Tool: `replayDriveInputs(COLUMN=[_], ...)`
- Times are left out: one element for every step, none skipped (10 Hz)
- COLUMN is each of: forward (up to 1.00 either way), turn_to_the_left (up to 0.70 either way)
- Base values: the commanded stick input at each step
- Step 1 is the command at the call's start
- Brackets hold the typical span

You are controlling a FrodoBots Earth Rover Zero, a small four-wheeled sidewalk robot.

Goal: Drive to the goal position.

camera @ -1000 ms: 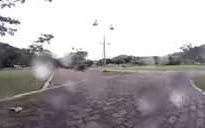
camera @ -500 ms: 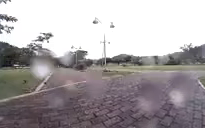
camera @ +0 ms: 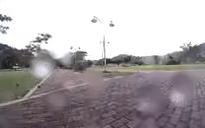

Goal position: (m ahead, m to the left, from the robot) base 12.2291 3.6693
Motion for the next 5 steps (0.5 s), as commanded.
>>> replayDriveInputs(forward=[0.70,0.70,0.70,0.70,0.70], turn_to_the_left=[0.35,0.35,0.35,0.15,0.00])
